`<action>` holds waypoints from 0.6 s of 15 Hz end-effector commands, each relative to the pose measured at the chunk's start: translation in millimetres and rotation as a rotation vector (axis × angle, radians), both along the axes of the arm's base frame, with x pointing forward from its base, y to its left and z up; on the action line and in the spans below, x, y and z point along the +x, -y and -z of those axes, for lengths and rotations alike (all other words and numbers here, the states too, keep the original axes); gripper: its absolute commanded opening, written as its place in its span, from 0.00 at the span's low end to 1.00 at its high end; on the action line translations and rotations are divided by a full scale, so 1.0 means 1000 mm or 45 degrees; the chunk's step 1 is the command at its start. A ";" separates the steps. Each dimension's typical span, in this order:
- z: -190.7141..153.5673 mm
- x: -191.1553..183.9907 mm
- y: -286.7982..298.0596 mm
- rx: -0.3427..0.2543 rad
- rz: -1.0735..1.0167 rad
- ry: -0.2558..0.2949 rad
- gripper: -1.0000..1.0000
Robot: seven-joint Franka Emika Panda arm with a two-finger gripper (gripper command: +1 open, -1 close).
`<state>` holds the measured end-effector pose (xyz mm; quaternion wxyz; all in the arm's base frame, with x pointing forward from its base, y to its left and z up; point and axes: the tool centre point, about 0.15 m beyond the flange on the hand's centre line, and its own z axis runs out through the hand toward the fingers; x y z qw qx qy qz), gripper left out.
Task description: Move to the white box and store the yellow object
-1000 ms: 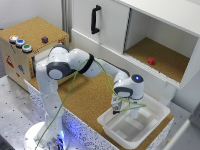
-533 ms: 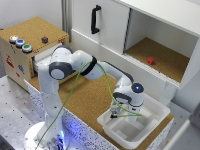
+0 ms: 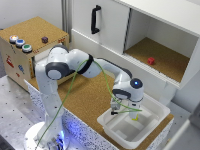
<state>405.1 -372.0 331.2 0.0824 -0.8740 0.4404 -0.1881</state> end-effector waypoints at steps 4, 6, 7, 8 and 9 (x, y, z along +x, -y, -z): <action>-0.037 -0.006 -0.122 -0.233 -0.435 -0.228 1.00; -0.025 -0.014 -0.149 -0.212 -0.494 -0.242 1.00; -0.020 -0.014 -0.166 -0.198 -0.550 -0.250 1.00; -0.017 -0.015 -0.182 -0.195 -0.592 -0.257 1.00; -0.017 -0.015 -0.198 -0.191 -0.628 -0.259 1.00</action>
